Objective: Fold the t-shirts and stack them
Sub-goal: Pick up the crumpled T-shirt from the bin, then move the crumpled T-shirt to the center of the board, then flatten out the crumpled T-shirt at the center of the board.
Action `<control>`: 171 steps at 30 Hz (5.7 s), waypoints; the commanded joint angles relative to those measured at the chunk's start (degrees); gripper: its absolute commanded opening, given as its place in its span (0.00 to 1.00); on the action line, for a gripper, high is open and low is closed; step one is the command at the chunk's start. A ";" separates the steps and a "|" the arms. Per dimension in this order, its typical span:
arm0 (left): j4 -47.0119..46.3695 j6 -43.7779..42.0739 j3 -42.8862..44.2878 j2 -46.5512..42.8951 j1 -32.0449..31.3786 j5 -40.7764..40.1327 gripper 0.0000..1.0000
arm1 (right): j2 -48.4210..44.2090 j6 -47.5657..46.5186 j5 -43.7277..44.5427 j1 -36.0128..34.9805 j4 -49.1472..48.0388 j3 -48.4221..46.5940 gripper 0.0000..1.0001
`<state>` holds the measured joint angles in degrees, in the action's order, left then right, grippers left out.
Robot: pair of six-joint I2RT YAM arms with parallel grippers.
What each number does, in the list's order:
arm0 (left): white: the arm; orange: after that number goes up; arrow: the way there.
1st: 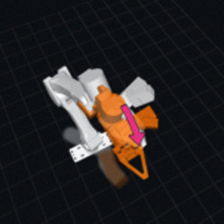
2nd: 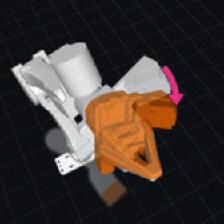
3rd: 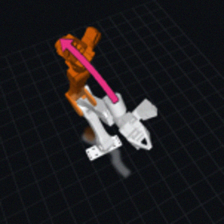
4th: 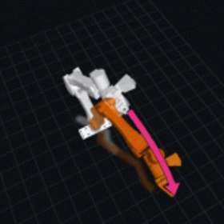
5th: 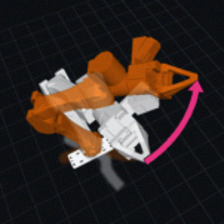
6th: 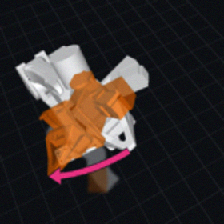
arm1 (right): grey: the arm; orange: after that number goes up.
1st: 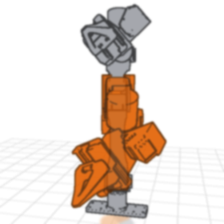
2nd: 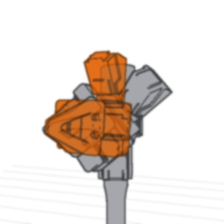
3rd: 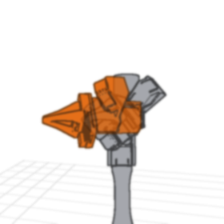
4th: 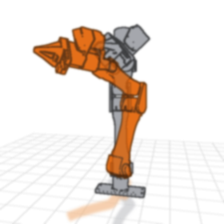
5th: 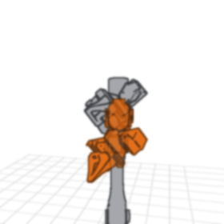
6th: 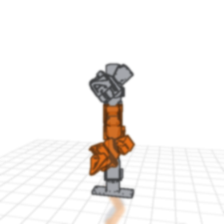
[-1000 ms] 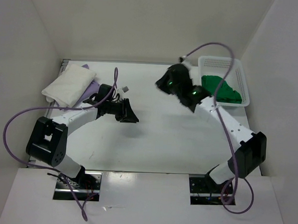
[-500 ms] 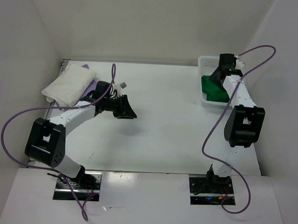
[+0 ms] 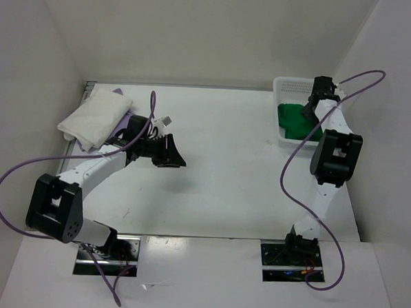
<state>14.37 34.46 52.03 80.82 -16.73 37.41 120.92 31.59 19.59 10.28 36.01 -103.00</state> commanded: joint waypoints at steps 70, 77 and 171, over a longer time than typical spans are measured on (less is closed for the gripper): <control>18.68 3.94 -3.77 -8.31 -5.77 -21.92 0.62 | -40.79 10.94 -31.47 -59.83 -12.62 50.89 0.44; 15.78 7.47 3.14 -14.56 11.39 -20.12 0.63 | -29.08 10.15 -28.99 -71.19 -18.41 40.07 0.44; 14.64 8.35 -11.59 -11.93 -11.56 -16.50 0.70 | -33.91 -3.64 -10.19 -29.45 -8.24 20.82 0.00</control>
<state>30.83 42.24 41.71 65.52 -26.68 19.59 87.31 29.87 9.76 -21.34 30.22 -79.00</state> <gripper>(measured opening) 0.695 0.004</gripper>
